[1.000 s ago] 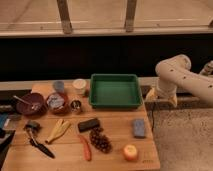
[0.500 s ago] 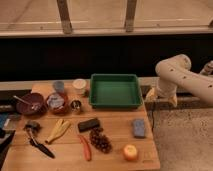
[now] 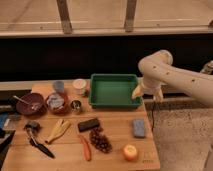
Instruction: Stack cups into tray
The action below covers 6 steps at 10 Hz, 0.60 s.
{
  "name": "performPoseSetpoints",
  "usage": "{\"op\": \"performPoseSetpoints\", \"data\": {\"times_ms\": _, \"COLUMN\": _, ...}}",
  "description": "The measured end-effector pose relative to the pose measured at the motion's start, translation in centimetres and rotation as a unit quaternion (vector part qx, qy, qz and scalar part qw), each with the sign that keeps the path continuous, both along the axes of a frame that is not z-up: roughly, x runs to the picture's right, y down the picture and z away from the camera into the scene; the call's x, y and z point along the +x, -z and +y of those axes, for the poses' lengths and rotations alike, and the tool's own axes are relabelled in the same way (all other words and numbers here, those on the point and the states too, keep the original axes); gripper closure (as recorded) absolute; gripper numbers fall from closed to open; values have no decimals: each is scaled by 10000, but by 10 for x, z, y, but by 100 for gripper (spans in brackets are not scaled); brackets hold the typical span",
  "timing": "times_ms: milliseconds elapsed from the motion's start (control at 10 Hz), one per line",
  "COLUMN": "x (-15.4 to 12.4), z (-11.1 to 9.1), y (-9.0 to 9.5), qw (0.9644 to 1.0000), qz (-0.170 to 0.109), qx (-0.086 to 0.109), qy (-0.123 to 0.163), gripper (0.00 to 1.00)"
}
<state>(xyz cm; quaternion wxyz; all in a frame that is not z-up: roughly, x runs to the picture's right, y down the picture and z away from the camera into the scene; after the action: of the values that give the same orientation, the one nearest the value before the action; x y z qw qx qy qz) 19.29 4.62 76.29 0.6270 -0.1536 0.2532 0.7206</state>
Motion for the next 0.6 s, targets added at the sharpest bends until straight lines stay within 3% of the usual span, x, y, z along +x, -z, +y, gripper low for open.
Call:
{"op": "performPoseSetpoints", "data": {"times_ms": 400, "x": -102, "z": -4, "y": 2, "qw": 9961, "qz": -677, "qx": -52, "qy": 561, "gripper": 20}}
{"op": "performPoseSetpoints", "data": {"times_ms": 600, "x": -97, "z": -4, "y": 2, "qw": 9962, "qz": -649, "qx": -52, "qy": 573, "gripper": 20}}
